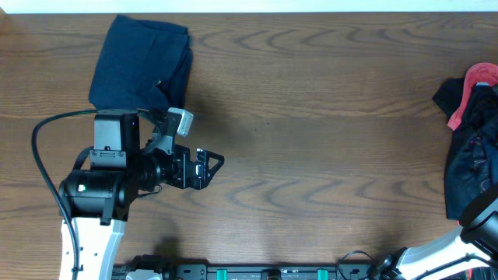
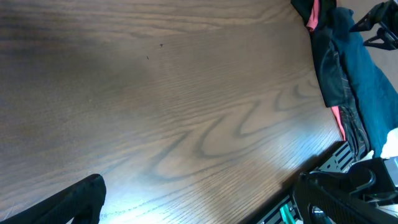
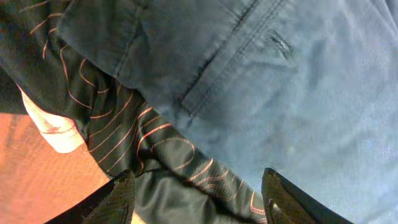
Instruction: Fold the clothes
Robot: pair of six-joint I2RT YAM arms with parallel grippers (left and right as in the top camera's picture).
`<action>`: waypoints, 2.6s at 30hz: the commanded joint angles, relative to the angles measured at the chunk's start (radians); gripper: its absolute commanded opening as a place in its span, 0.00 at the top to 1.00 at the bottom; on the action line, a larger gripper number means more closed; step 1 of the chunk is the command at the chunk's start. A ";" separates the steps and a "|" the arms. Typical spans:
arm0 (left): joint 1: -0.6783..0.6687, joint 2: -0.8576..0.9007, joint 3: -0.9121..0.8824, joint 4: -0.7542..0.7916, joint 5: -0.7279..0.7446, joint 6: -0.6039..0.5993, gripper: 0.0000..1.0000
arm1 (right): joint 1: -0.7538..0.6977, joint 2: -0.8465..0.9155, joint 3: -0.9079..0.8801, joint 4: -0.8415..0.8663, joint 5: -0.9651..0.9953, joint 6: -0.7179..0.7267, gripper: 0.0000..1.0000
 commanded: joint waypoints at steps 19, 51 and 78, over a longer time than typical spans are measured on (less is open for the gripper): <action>-0.002 0.076 0.007 -0.003 0.003 0.037 0.02 | 0.039 0.047 -0.090 0.055 0.262 -0.214 0.32; -0.002 0.121 0.007 -0.002 0.003 0.041 0.02 | 0.046 0.145 -0.089 0.068 0.441 -0.132 0.59; -0.002 0.119 0.007 -0.027 0.002 0.040 0.02 | 0.403 -0.278 -0.023 0.032 -0.095 0.098 0.98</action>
